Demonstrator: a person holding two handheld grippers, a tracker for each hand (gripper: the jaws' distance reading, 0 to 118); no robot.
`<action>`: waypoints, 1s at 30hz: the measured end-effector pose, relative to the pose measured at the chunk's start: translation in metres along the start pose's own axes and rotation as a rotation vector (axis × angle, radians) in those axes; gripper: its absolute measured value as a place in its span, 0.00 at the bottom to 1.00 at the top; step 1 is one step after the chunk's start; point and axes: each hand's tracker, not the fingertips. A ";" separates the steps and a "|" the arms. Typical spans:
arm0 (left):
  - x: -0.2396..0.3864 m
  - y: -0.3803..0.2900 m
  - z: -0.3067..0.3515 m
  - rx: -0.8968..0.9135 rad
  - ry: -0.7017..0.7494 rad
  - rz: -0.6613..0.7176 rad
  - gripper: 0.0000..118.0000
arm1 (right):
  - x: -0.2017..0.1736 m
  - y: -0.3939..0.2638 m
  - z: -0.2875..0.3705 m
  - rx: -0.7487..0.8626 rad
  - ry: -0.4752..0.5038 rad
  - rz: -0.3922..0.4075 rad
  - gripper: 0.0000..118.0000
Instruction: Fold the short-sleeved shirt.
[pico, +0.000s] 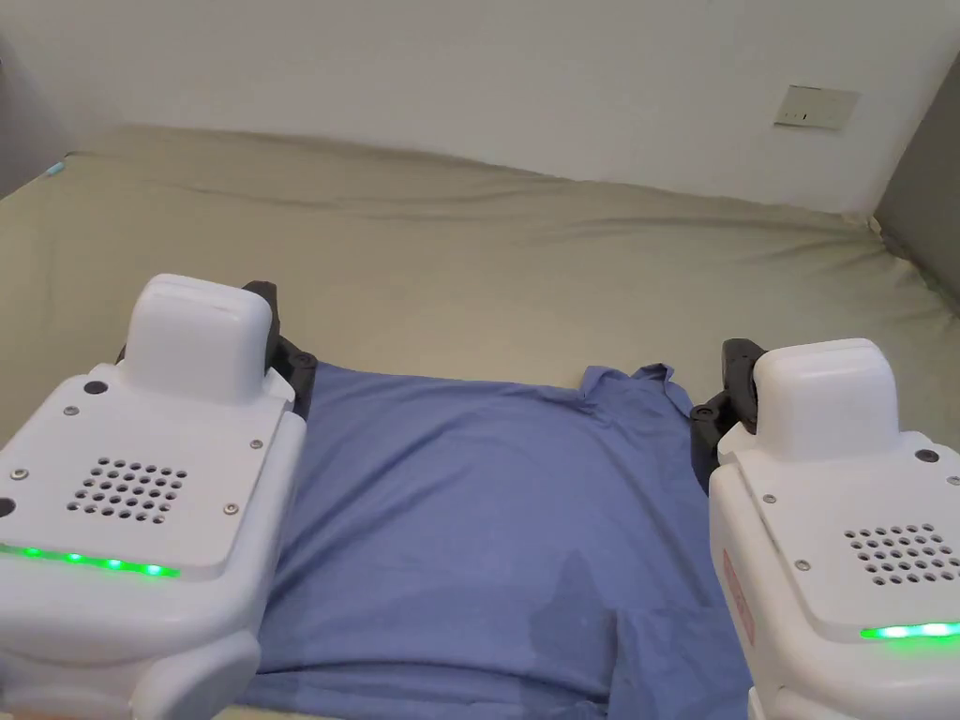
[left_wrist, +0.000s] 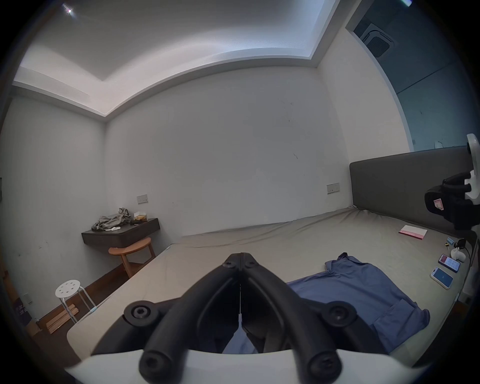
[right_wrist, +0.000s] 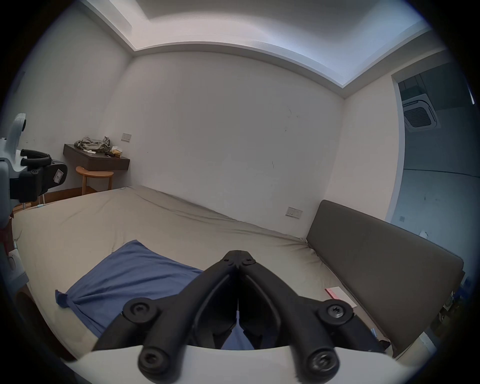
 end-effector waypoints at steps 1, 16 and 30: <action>0.000 -0.001 0.000 -0.001 -0.001 -0.001 0.00 | 0.001 -0.001 -0.001 -0.004 0.004 0.000 0.02; -0.063 -0.169 -0.029 -0.610 -0.023 0.092 0.33 | 0.016 -0.053 -0.010 -0.185 0.033 0.034 0.02; -0.065 -0.277 -0.033 -0.937 0.009 0.097 0.48 | 0.051 -0.112 -0.005 -0.420 -0.045 -0.030 0.02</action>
